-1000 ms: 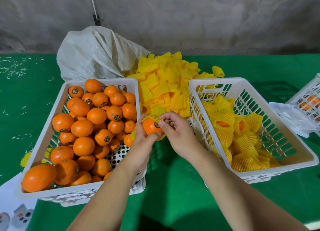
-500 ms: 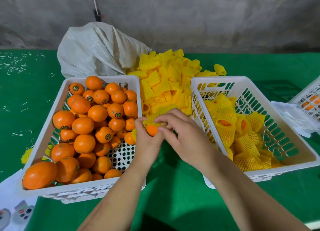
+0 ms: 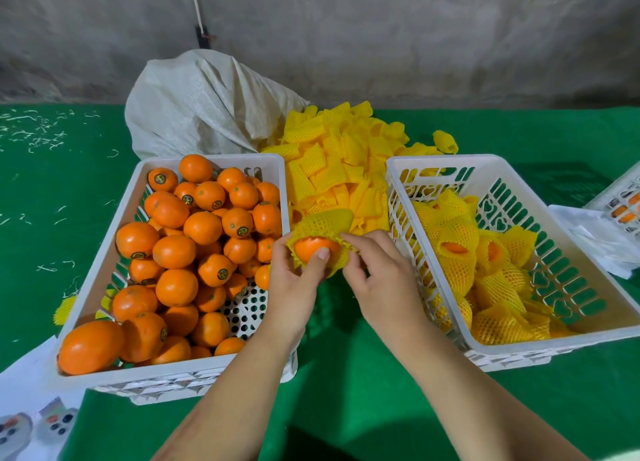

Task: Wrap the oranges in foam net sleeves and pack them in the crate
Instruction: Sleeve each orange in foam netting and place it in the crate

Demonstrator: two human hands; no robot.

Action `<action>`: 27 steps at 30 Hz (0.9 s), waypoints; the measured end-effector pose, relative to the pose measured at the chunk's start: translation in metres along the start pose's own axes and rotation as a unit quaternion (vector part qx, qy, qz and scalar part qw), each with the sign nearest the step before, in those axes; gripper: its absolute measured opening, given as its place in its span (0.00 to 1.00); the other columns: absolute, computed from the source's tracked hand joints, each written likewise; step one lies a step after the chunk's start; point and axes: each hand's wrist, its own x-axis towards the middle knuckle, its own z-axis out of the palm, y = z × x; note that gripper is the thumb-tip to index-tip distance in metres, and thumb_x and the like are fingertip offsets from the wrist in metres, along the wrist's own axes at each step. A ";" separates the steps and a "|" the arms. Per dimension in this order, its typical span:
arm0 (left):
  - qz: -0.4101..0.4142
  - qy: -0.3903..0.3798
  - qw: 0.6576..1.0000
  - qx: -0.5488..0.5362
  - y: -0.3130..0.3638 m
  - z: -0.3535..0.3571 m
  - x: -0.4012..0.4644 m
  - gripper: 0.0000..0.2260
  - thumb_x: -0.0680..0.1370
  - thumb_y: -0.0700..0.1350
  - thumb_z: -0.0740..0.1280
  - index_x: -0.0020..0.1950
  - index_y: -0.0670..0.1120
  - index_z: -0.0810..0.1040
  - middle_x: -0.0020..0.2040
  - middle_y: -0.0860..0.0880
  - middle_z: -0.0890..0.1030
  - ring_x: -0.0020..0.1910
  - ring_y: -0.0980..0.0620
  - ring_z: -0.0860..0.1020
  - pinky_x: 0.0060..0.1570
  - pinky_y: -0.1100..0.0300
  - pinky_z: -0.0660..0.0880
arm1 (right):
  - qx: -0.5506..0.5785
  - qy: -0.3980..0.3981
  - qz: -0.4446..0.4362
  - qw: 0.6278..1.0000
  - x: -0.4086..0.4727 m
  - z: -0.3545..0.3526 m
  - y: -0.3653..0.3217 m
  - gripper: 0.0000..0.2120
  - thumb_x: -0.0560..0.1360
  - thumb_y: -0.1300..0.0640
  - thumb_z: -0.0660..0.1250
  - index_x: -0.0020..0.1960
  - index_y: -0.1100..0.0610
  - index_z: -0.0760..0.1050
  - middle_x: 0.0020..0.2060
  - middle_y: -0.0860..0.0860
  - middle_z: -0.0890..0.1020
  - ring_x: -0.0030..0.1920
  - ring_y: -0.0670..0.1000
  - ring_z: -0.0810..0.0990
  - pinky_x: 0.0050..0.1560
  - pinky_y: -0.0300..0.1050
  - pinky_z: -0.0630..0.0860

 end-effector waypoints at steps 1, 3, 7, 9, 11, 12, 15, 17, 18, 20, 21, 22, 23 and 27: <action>0.008 0.018 1.000 0.002 -0.001 0.000 0.001 0.24 0.78 0.50 0.75 0.70 0.45 0.72 0.60 0.46 0.84 0.59 0.47 0.83 0.57 0.51 0.82 | -0.001 -0.003 -0.007 1.000 -0.005 0.003 -0.005 0.13 0.79 0.63 0.67 0.62 0.64 0.83 0.50 0.56 0.81 0.44 0.49 0.78 0.43 0.39 0.74; 0.029 0.023 0.999 0.011 -0.003 0.001 0.002 0.20 0.80 0.45 0.73 0.69 0.44 0.71 0.55 0.51 0.85 0.55 0.52 0.84 0.54 0.57 0.82 | 0.006 -0.003 -0.020 1.000 -0.014 0.009 -0.013 0.13 0.79 0.62 0.67 0.61 0.64 0.83 0.49 0.55 0.81 0.44 0.47 0.77 0.44 0.38 0.74; 0.048 0.002 0.999 0.022 -0.004 -0.001 0.000 0.23 0.77 0.41 0.75 0.67 0.46 0.69 0.53 0.54 0.84 0.53 0.53 0.83 0.53 0.58 0.81 | 0.150 -0.023 0.106 0.983 -0.014 0.007 -0.020 0.18 0.77 0.50 0.69 0.65 0.55 0.79 0.54 0.47 0.76 0.52 0.42 0.77 0.51 0.32 0.73; 0.056 -0.019 0.997 0.048 -0.006 -0.002 -0.001 0.25 0.76 0.41 0.76 0.68 0.48 0.68 0.57 0.54 0.83 0.56 0.52 0.83 0.55 0.55 0.82 | 0.249 -0.063 0.257 0.932 -0.006 0.006 -0.024 0.29 0.72 0.40 0.70 0.71 0.44 0.70 0.61 0.47 0.71 0.60 0.45 0.75 0.53 0.32 0.75; 0.062 -0.056 0.994 0.077 -0.008 -0.004 -0.003 0.26 0.78 0.36 0.75 0.70 0.49 0.68 0.62 0.53 0.80 0.59 0.53 0.82 0.58 0.53 0.81 | 0.257 -0.114 0.328 0.902 0.000 0.010 -0.022 0.40 0.68 0.39 0.74 0.76 0.38 0.62 0.67 0.46 0.66 0.66 0.46 0.71 0.52 0.30 0.73; 0.065 -0.076 0.991 0.091 -0.008 -0.005 -0.003 0.25 0.80 0.35 0.73 0.71 0.50 0.68 0.63 0.56 0.79 0.60 0.56 0.82 0.59 0.55 0.81 | 0.249 -0.134 0.333 0.899 0.002 0.010 -0.019 0.43 0.67 0.40 0.75 0.77 0.36 0.59 0.70 0.44 0.63 0.69 0.46 0.69 0.55 0.31 0.71; 0.063 -0.093 0.987 0.113 -0.007 -0.007 -0.004 0.23 0.83 0.39 0.69 0.73 0.60 0.72 0.65 0.61 0.80 0.64 0.59 0.80 0.64 0.60 0.78 | 0.292 -0.165 0.343 0.877 0.006 0.005 -0.007 0.50 0.64 0.41 0.77 0.79 0.31 0.54 0.75 0.38 0.61 0.73 0.44 0.66 0.64 0.41 0.71; 0.054 -0.088 0.988 0.113 -0.004 -0.006 -0.004 0.21 0.84 0.45 0.69 0.73 0.64 0.73 0.71 0.61 0.78 0.70 0.58 0.77 0.68 0.59 0.76 | 0.328 -0.166 0.343 0.864 0.006 0.003 -0.001 0.48 0.65 0.43 0.79 0.78 0.31 0.57 0.74 0.38 0.67 0.72 0.41 0.71 0.69 0.45 0.74; 0.059 -0.085 0.988 0.116 -0.004 -0.006 -0.004 0.21 0.84 0.46 0.68 0.74 0.63 0.73 0.71 0.60 0.78 0.70 0.59 0.77 0.67 0.61 0.76 | 0.333 -0.148 0.345 0.865 0.006 0.004 0.002 0.46 0.66 0.44 0.79 0.77 0.32 0.60 0.72 0.37 0.70 0.70 0.41 0.74 0.69 0.46 0.76; 0.091 -0.068 0.983 0.145 -0.004 -0.004 -0.005 0.19 0.85 0.44 0.66 0.75 0.59 0.74 0.64 0.54 0.81 0.62 0.58 0.81 0.58 0.65 0.78 | 0.355 -0.096 0.360 0.857 0.005 0.008 0.006 0.40 0.68 0.44 0.79 0.75 0.33 0.65 0.69 0.39 0.75 0.68 0.44 0.77 0.66 0.51 0.80; 0.111 -0.061 0.977 0.170 -0.006 -0.003 -0.006 0.18 0.85 0.43 0.65 0.75 0.56 0.75 0.58 0.50 0.80 0.55 0.55 0.83 0.53 0.66 0.77 | 0.379 -0.069 0.376 0.843 0.004 0.010 0.007 0.38 0.69 0.45 0.78 0.75 0.33 0.66 0.70 0.41 0.76 0.68 0.47 0.78 0.66 0.55 0.80; 0.129 -0.064 0.970 0.194 -0.008 -0.001 -0.006 0.18 0.85 0.41 0.65 0.75 0.53 0.76 0.52 0.48 0.78 0.49 0.55 0.82 0.50 0.67 0.76 | 0.405 -0.043 0.391 0.825 0.002 0.014 0.009 0.35 0.71 0.45 0.77 0.74 0.33 0.68 0.70 0.44 0.77 0.69 0.49 0.78 0.67 0.60 0.78; 0.145 -0.073 0.963 0.213 -0.009 0.002 -0.007 0.18 0.85 0.39 0.65 0.74 0.51 0.76 0.48 0.50 0.76 0.46 0.57 0.80 0.49 0.68 0.75 | 0.425 -0.022 0.398 0.812 -0.001 0.017 0.010 0.32 0.73 0.46 0.76 0.73 0.33 0.68 0.70 0.46 0.77 0.69 0.51 0.78 0.69 0.63 0.76; 0.179 -0.107 0.947 0.243 -0.016 0.001 -0.006 0.19 0.84 0.37 0.66 0.75 0.50 0.76 0.43 0.62 0.70 0.45 0.61 0.73 0.49 0.71 0.69 | 0.406 -0.003 0.369 0.836 -0.011 0.026 0.010 0.27 0.78 0.46 0.70 0.74 0.31 0.67 0.72 0.47 0.76 0.71 0.50 0.76 0.71 0.61 0.74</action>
